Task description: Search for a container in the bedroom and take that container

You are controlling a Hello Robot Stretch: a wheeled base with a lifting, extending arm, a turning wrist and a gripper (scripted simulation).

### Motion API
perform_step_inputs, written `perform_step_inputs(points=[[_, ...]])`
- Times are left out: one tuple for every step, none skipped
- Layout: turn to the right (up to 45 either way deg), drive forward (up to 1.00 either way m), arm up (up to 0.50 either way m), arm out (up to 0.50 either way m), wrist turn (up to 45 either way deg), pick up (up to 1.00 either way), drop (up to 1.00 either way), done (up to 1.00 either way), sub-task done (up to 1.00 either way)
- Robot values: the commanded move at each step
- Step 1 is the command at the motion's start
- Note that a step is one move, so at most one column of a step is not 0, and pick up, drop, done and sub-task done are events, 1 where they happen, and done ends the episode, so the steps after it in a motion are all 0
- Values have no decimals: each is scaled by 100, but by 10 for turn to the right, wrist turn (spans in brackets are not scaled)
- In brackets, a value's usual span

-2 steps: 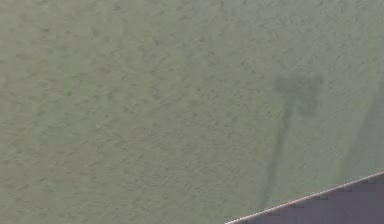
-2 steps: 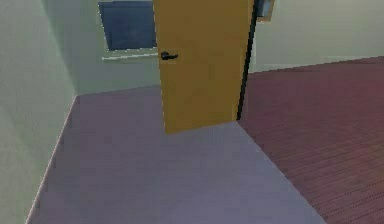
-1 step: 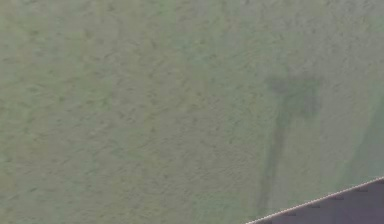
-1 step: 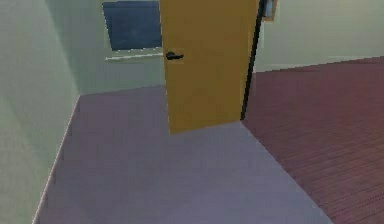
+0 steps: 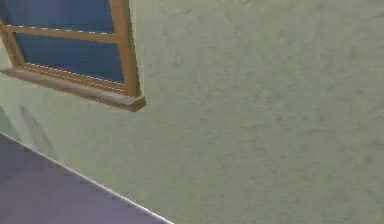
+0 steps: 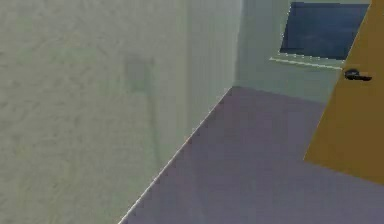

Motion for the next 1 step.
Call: perform_step_inputs(points=[[-420,0,0,0,0,0,0,0,0]])
